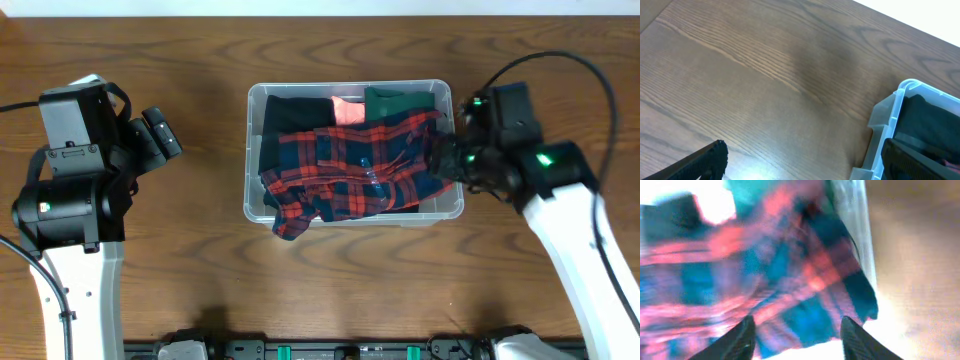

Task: Pack container
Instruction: 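Push the plaid shirt down into the bin with the right gripper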

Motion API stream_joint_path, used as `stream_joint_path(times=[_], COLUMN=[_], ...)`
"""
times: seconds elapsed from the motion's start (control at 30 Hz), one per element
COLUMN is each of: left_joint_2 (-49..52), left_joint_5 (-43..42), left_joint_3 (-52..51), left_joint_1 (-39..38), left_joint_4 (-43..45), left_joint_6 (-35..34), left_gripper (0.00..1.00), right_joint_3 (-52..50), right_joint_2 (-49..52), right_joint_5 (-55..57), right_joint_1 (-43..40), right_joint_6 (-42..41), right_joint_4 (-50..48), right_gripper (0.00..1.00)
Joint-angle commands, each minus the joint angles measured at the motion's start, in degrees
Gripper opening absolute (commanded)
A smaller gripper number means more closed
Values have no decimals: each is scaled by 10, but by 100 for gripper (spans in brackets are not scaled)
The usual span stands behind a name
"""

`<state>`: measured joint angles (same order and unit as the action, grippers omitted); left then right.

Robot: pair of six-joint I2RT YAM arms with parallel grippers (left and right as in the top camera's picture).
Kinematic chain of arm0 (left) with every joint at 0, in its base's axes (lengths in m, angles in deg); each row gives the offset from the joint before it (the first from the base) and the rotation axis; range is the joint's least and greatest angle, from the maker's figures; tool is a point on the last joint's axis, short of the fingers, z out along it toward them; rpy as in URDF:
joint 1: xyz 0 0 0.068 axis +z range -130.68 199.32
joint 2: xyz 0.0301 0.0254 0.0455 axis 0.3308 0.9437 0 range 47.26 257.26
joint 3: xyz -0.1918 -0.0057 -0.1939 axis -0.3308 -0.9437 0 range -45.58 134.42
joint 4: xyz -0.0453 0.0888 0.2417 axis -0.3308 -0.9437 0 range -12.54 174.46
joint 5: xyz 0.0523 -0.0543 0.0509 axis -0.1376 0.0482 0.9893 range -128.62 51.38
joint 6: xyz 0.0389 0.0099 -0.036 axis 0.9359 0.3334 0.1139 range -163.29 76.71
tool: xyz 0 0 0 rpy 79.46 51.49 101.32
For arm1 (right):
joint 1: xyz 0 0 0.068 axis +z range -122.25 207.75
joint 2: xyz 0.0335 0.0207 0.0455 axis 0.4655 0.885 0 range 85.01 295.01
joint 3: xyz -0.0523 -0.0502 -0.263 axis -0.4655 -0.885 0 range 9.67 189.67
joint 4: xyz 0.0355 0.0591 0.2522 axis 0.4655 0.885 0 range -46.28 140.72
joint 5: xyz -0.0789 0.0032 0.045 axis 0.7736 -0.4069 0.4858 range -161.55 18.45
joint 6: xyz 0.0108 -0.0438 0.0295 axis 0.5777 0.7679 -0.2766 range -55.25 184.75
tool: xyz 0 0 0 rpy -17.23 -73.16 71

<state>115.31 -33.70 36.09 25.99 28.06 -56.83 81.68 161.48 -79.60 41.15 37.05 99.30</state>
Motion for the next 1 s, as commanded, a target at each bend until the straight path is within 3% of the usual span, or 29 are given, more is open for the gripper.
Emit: stream_joint_path(times=[0.0,0.07,0.27,0.33,0.43,0.47,0.63,0.83,0.97], left_joint_2=[1,1,1,1,1,1,1,1,1], left_joint_5=[7,7,7,7,7,7,7,7,7], left_joint_3=[-1,-1,-1,-1,-1,-1,-1,-1,-1], left_joint_1=[3,3,3,3,3,3,3,3,3], left_joint_4=[0,0,0,0,0,0,0,0,0], left_joint_6=[-5,-5,-5,-5,-5,-5,-5,-5,-5], left_gripper=[98,98,98,98,98,98,98,98,98], right_joint_3=[5,5,4,4,4,4,4,4,5], right_joint_2=[-62,-67,2,43,109,129,223,288,290], right_joint_5=[-31,-46,-54,-52,-57,-67,-90,-43,-22], right_joint_1=[13,30,154,192,223,229,252,240,237], right_joint_6=[33,34,74,88,90,95,110,-10,-23], right_joint_4=[-31,-44,-109,-130,-152,-160,-242,-379,-428], right_gripper=[37,29,32,24,3,1,1,1,1])
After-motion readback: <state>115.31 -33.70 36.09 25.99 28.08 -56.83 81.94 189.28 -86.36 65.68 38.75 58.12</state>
